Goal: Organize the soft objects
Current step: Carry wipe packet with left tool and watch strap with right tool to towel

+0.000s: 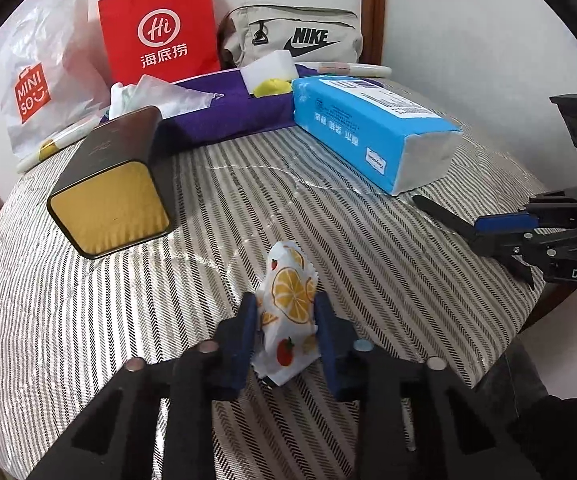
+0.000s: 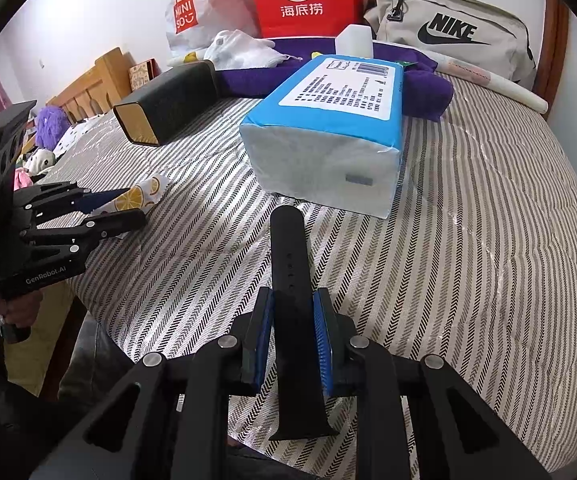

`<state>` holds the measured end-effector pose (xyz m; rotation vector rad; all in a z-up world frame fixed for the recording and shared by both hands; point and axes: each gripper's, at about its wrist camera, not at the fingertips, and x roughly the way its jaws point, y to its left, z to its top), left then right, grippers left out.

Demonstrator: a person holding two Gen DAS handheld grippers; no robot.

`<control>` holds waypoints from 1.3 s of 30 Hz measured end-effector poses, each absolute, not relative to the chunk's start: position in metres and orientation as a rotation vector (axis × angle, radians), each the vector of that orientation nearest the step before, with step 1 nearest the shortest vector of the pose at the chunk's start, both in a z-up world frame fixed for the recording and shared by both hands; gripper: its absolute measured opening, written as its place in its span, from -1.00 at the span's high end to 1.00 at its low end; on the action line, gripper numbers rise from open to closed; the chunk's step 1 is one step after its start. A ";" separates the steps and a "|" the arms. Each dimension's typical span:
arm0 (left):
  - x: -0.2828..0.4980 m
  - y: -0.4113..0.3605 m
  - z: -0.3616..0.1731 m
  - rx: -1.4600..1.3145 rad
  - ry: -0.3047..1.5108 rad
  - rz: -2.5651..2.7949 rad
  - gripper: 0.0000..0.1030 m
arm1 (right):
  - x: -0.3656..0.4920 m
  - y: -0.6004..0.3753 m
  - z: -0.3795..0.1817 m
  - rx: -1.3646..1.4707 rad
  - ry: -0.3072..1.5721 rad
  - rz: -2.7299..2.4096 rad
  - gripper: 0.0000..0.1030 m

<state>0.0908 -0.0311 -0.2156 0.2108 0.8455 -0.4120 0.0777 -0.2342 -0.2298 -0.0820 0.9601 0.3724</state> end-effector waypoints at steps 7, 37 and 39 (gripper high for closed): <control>0.098 -0.010 -0.213 0.106 0.868 -0.378 0.71 | 0.076 -0.231 -0.225 -0.089 0.962 0.381 0.60; 0.162 0.075 -0.110 -0.043 0.746 -0.191 0.71 | 0.148 -0.200 -0.107 -0.125 0.753 0.446 0.60; 0.173 0.071 -0.105 -0.037 0.745 -0.192 0.71 | 0.160 -0.205 -0.105 -0.114 0.754 0.434 0.60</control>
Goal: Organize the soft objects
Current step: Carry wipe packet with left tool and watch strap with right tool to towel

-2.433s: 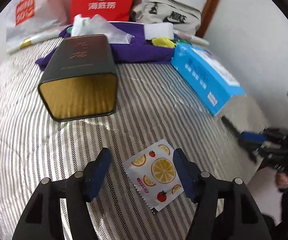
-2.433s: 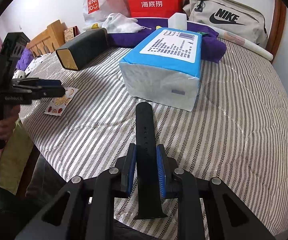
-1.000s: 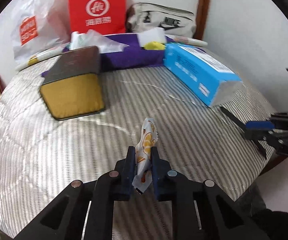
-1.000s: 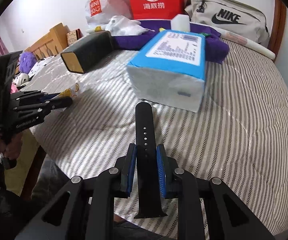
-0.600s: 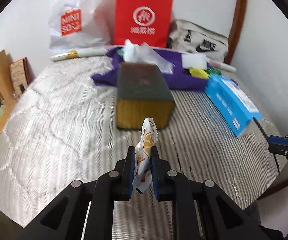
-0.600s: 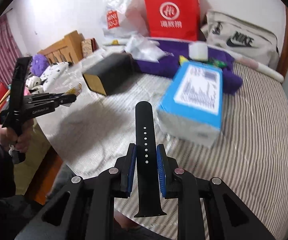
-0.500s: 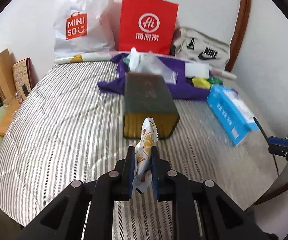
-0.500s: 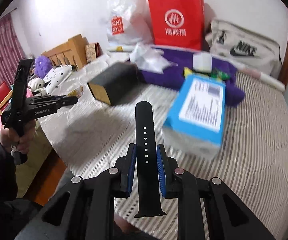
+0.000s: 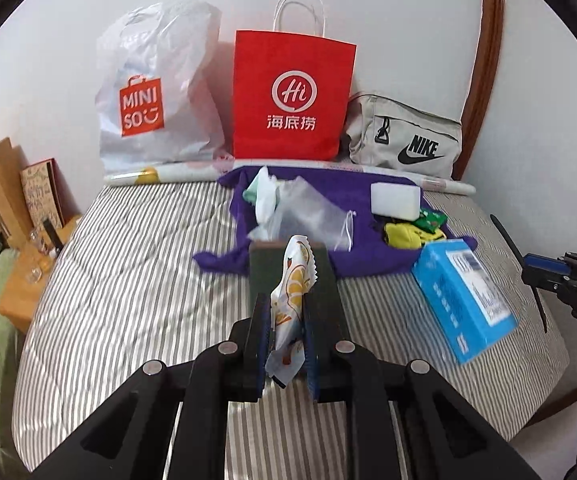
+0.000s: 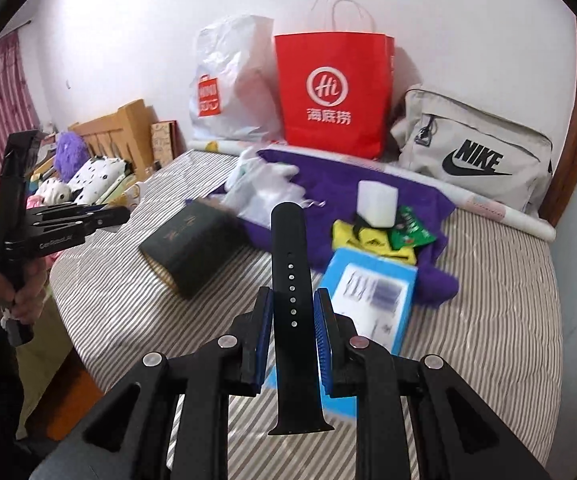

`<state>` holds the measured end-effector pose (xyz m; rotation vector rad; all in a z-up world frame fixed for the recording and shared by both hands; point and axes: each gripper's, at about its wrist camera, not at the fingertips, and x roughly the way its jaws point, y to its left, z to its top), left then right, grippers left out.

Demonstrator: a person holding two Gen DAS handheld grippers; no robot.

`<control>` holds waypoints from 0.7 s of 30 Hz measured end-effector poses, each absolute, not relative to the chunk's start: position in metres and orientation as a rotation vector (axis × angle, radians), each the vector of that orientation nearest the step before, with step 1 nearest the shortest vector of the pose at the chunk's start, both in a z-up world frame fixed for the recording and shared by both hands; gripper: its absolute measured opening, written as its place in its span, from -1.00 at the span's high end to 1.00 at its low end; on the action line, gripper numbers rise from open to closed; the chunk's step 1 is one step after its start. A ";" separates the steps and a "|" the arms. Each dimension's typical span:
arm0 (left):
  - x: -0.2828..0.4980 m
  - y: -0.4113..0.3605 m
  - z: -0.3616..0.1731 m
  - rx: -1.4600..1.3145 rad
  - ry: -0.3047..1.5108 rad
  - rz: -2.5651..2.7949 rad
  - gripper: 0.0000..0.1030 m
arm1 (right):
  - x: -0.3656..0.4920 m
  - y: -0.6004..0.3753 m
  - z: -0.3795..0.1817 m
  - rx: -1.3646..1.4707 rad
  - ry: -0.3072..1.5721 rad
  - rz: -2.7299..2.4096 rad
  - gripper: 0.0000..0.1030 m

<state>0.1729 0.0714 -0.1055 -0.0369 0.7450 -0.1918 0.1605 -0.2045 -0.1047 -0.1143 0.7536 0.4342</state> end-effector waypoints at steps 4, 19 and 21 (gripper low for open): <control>0.195 0.065 -0.102 -0.035 0.764 -0.191 0.71 | 0.182 -0.210 -0.103 -0.102 0.752 0.421 0.60; 0.286 0.042 -0.109 -0.029 0.836 -0.248 0.70 | 0.282 -0.226 -0.107 -0.061 0.766 0.282 0.60; 0.297 0.038 -0.110 -0.032 0.845 -0.262 0.70 | 0.293 -0.228 -0.109 -0.057 0.775 0.269 0.60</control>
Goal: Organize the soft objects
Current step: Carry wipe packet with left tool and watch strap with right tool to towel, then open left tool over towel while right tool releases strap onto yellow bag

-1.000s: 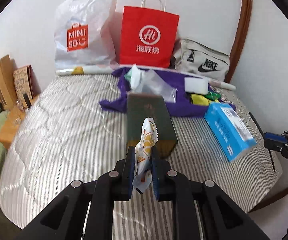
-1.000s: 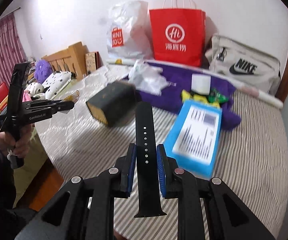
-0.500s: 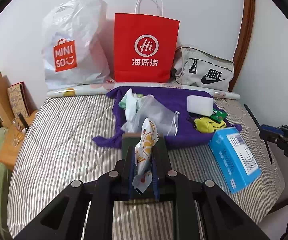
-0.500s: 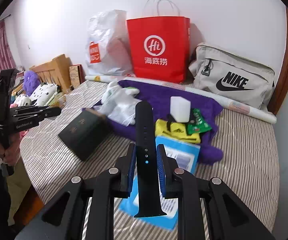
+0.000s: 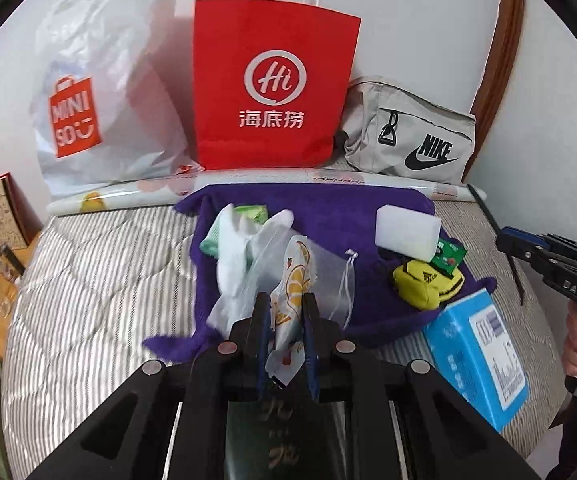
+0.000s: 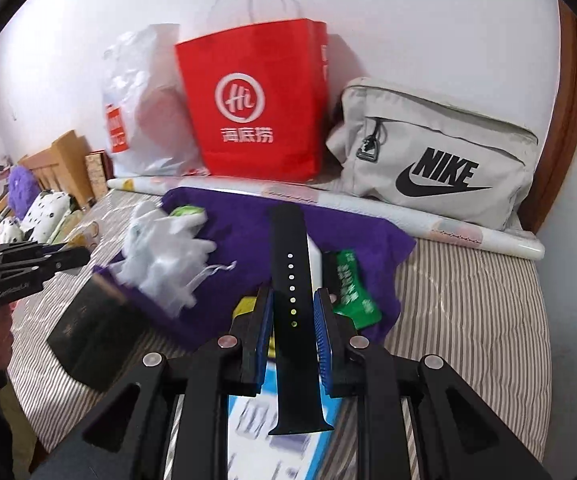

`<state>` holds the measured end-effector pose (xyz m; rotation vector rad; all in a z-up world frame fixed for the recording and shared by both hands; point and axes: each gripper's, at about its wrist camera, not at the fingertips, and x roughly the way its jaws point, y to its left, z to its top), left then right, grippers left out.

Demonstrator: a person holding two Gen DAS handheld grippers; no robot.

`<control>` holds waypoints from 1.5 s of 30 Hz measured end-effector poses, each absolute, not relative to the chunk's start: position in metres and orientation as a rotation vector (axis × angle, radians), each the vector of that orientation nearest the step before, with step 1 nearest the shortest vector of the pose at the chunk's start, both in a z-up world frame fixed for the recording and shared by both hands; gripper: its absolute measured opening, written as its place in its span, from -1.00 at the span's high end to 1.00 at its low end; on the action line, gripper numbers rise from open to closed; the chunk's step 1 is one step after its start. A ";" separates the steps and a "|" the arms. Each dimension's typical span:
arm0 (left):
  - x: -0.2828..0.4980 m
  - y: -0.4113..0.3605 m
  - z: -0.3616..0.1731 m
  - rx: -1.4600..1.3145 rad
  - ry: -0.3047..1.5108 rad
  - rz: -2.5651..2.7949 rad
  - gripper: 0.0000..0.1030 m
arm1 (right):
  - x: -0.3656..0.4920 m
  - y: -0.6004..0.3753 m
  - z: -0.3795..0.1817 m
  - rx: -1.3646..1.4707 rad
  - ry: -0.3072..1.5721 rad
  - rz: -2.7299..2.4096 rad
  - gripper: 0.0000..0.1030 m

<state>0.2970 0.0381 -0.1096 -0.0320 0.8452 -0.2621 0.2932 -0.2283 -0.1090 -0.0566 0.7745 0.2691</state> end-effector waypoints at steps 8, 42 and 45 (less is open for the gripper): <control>0.339 0.024 -0.122 -0.027 0.904 -0.288 0.69 | 0.337 -0.237 -0.131 -0.078 0.816 0.199 0.60; 0.400 -0.003 -0.157 -0.133 1.094 -0.378 -0.16 | 0.402 -0.261 -0.174 0.107 1.000 0.262 0.35; 0.394 -0.006 -0.150 -0.097 1.077 -0.364 -0.26 | 0.397 -0.263 -0.168 0.105 0.988 0.254 0.24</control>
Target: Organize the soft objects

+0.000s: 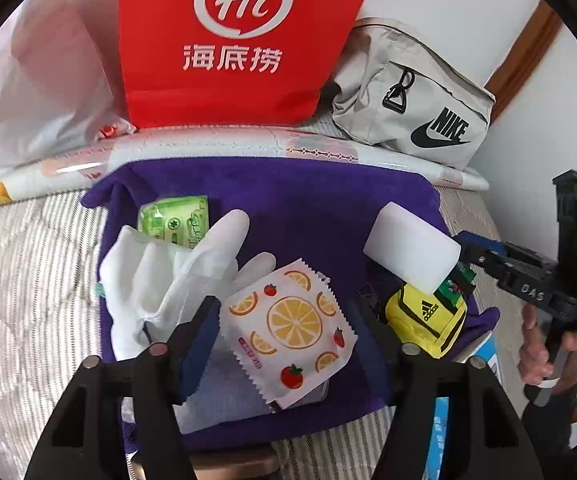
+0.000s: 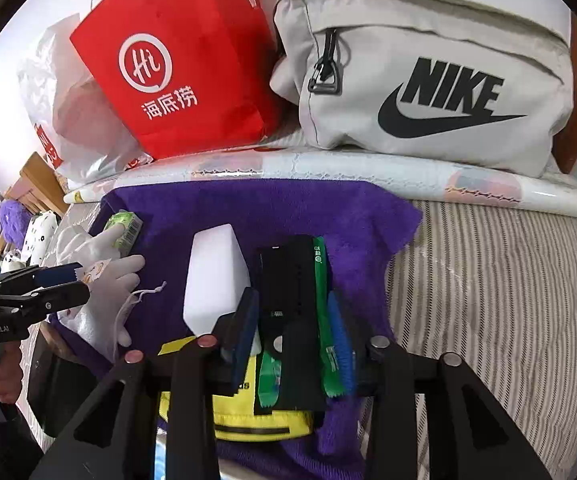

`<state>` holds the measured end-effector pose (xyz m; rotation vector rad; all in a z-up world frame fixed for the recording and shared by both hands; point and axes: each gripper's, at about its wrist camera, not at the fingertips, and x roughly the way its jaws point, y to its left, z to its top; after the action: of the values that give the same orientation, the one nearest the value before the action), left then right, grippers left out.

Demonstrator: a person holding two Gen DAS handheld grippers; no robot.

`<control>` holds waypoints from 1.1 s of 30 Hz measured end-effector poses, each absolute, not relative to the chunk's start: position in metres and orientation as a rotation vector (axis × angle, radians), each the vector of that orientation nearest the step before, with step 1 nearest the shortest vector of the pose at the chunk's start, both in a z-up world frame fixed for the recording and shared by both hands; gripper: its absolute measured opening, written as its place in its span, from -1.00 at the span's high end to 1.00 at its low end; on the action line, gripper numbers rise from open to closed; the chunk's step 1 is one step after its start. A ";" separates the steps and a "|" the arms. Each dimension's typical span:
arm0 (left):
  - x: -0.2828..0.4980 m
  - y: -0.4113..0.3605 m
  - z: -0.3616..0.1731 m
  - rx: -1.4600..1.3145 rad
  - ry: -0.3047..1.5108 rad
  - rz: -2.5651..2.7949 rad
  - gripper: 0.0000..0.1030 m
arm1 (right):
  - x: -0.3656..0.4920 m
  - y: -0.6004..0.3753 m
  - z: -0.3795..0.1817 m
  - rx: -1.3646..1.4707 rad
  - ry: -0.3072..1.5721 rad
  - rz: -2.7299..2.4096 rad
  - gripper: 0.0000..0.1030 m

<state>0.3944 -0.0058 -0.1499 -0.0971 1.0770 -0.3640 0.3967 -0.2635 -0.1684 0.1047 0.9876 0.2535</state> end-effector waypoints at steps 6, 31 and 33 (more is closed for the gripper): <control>0.383 -0.009 -0.137 -0.030 1.018 -0.313 -0.55 | 0.379 -0.269 -0.151 0.119 0.962 0.244 0.11; 0.277 -0.002 -0.061 0.027 0.840 -0.240 -0.86 | 0.261 -0.228 -0.080 0.058 0.840 0.265 -0.03; 0.258 -0.002 -0.053 0.026 0.815 -0.234 -0.88 | 0.242 -0.222 -0.070 0.033 0.815 0.255 -0.06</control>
<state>0.2583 -0.0025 -0.0532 0.0257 0.8154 -0.2341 0.2424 -0.2223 -0.0699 0.0333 0.8146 0.2548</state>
